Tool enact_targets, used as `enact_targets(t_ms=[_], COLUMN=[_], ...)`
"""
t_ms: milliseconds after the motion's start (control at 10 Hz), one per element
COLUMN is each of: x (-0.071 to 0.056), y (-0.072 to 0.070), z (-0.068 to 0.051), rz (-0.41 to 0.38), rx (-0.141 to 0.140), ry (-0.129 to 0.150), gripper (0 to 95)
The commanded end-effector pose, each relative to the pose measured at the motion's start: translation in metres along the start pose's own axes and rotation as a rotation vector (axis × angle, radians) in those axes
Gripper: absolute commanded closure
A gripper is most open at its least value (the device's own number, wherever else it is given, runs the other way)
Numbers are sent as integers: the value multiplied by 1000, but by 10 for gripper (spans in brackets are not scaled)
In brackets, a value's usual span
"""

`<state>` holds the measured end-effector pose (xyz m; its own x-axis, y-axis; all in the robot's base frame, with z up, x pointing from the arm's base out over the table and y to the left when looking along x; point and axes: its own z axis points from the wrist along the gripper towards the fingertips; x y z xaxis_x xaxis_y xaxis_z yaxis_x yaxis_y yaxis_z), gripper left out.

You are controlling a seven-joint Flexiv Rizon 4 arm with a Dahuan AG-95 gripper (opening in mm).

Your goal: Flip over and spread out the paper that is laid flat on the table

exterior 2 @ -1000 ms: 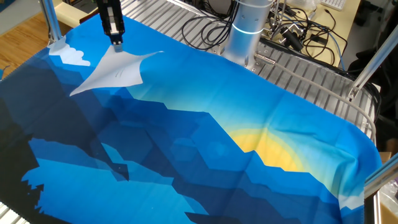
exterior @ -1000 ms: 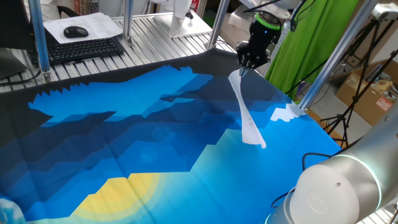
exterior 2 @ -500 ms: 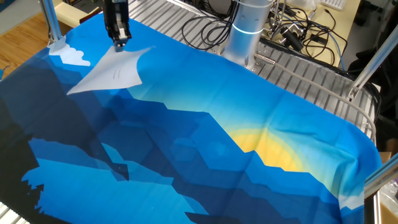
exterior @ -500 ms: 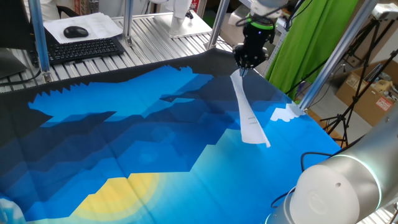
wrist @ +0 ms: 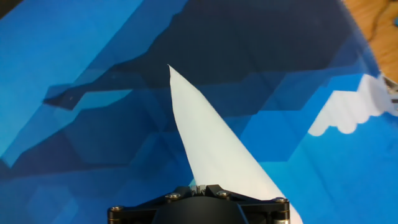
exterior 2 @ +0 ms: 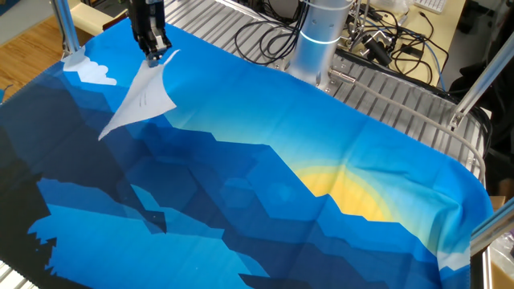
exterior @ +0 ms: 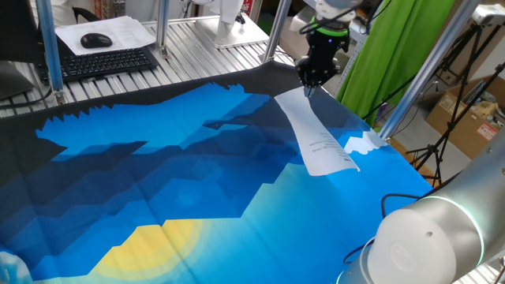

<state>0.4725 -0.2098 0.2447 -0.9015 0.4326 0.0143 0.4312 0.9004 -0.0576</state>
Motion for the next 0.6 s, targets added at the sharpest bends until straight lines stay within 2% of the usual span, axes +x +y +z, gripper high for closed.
enact_targets(t_ms=[100, 200, 300, 600], x=[0, 0, 5, 12], y=[0, 0, 12, 46], z=[0, 0, 1, 6], rz=[98, 135, 161, 194], rx=[-12, -20, -12, -15], ry=[24, 26, 14, 11], gripper=[950, 950, 950, 950])
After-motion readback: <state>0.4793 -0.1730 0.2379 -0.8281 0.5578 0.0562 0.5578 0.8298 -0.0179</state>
